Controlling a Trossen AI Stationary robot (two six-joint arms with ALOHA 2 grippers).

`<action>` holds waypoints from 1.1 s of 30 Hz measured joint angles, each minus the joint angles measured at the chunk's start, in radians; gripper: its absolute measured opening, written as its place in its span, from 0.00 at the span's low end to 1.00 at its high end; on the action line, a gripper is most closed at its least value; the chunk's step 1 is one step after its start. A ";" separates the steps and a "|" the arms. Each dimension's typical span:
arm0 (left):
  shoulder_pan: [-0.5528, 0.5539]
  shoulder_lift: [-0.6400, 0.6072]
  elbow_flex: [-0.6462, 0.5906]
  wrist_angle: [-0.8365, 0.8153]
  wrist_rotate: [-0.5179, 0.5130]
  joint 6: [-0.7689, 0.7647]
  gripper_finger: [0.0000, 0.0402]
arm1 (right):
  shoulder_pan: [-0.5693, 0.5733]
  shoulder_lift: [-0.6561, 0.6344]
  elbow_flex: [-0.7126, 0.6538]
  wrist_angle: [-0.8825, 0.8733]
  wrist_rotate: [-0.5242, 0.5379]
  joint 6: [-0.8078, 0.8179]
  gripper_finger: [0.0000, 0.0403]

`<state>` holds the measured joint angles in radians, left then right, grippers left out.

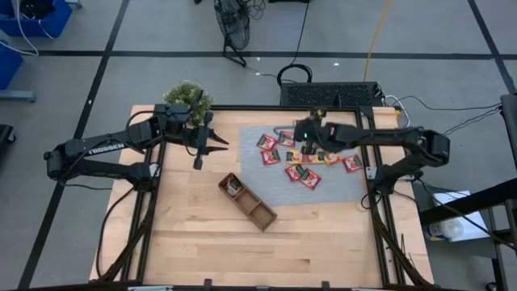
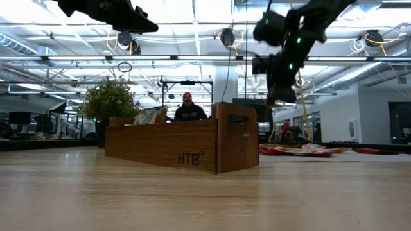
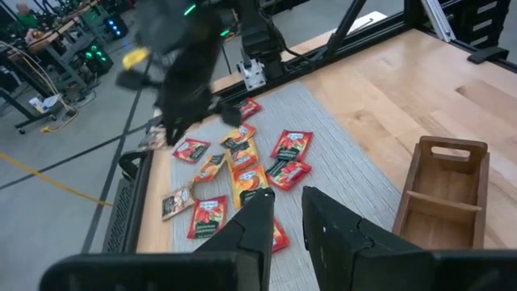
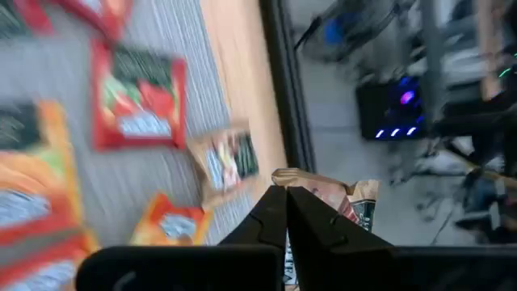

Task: Pick & Place Tea
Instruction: Put the brown tea bag into the left section of the wooden organizer

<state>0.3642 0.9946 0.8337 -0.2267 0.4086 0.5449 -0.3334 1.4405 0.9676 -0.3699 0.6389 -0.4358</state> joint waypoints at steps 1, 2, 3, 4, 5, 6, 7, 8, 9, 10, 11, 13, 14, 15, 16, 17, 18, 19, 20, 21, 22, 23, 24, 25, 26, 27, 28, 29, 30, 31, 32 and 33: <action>0.000 0.000 0.000 0.001 0.000 0.000 0.18 | 0.020 -0.012 0.000 0.005 0.022 0.004 0.00; 0.000 0.000 0.000 0.000 0.000 0.000 0.18 | 0.032 -0.023 0.000 0.006 0.040 0.005 0.00; 0.000 0.000 0.000 0.000 0.000 0.000 0.18 | 0.044 -0.030 0.000 0.019 0.058 0.005 0.00; 0.000 0.000 0.000 0.000 0.000 0.000 0.18 | 0.061 -0.033 0.000 0.034 0.082 0.005 0.00; 0.000 0.000 0.000 0.000 0.000 0.000 0.18 | 0.081 -0.032 0.000 0.051 0.082 0.003 0.00; 0.000 0.000 0.000 0.000 0.000 0.000 0.18 | 0.107 -0.030 0.000 0.060 0.073 -0.010 0.00; 0.000 0.000 0.000 0.000 0.000 0.000 0.18 | 0.138 -0.023 0.000 0.066 0.068 -0.032 0.00; 0.000 0.000 0.000 0.000 0.000 0.000 0.18 | 0.172 -0.006 0.000 0.089 0.068 -0.059 0.00; 0.000 0.000 0.000 0.000 0.000 -0.003 0.18 | 0.207 0.011 0.000 0.123 0.071 -0.086 0.00; -0.001 0.000 0.000 0.000 0.000 -0.011 0.18 | 0.240 0.025 -0.003 0.153 0.075 -0.116 0.00; -0.004 0.000 0.000 0.001 0.000 -0.023 0.18 | 0.273 0.042 -0.013 0.206 0.093 -0.154 0.00; -0.008 0.000 0.000 0.022 0.001 -0.021 0.18 | 0.332 0.088 -0.029 0.358 0.150 -0.268 0.00; -0.010 0.000 0.000 0.044 0.002 -0.022 0.18 | 0.357 0.112 -0.040 0.440 0.180 -0.345 0.00; -0.015 0.000 0.000 0.064 0.004 -0.031 0.18 | 0.378 0.143 -0.053 0.514 0.208 -0.426 0.00; -0.018 0.000 0.000 0.083 0.009 -0.046 0.18 | 0.393 0.177 -0.063 0.596 0.230 -0.510 0.00; -0.020 0.000 0.000 0.099 0.010 -0.068 0.18 | 0.405 0.212 -0.069 0.676 0.239 -0.585 0.00; -0.023 0.000 0.000 0.112 0.011 -0.090 0.18 | 0.413 0.246 -0.075 0.745 0.252 -0.650 0.00; -0.028 0.000 0.000 0.130 0.010 -0.113 0.18 | 0.419 0.276 -0.078 0.800 0.264 -0.708 0.00; -0.030 0.000 0.000 0.152 0.009 -0.136 0.18 | 0.422 0.308 -0.078 0.864 0.280 -0.757 0.00; -0.029 0.000 0.000 0.157 0.006 -0.155 0.18 | 0.423 0.336 -0.076 0.916 0.280 -0.796 0.00; -0.030 0.001 0.000 0.155 -0.003 -0.165 0.18 | 0.426 0.360 -0.076 0.955 0.282 -0.828 0.00; -0.033 0.013 0.001 0.157 -0.017 -0.166 0.18 | 0.427 0.383 -0.077 0.993 0.283 -0.855 0.00; -0.035 0.026 0.002 0.158 -0.044 -0.163 0.18 | 0.427 0.402 -0.077 1.035 0.282 -0.875 0.00; -0.038 0.037 0.001 0.151 -0.082 -0.159 0.18 | 0.427 0.415 -0.077 1.059 0.281 -0.890 0.00; -0.038 0.046 -0.002 0.139 -0.121 -0.154 0.18 | 0.427 0.424 -0.077 1.080 0.281 -0.905 0.00; -0.039 0.058 -0.002 0.146 -0.164 -0.154 0.18 | 0.427 0.431 -0.077 1.109 0.279 -0.918 0.00; -0.038 0.067 0.000 0.160 -0.204 -0.157 0.18 | 0.427 0.434 -0.076 1.129 0.277 -0.931 0.00; -0.038 0.077 0.001 0.164 -0.242 -0.168 0.18 | 0.428 0.436 -0.077 1.142 0.277 -0.941 0.00; -0.037 0.096 0.001 0.169 -0.273 -0.200 0.18 | 0.429 0.437 -0.077 1.157 0.275 -0.949 0.00; -0.037 0.117 0.001 0.187 -0.296 -0.251 0.18 | 0.429 0.437 -0.077 1.171 0.272 -0.952 0.00; -0.037 0.142 0.001 0.209 -0.310 -0.308 0.18 | 0.432 0.436 -0.077 1.184 0.260 -0.954 0.00; -0.033 0.173 0.000 0.240 -0.322 -0.379 0.19 | 0.434 0.434 -0.077 1.200 0.249 -0.959 0.00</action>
<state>0.3316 1.1673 0.8337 0.0135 0.0862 0.1664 0.1003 1.8748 0.8909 0.8304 0.8881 -1.3943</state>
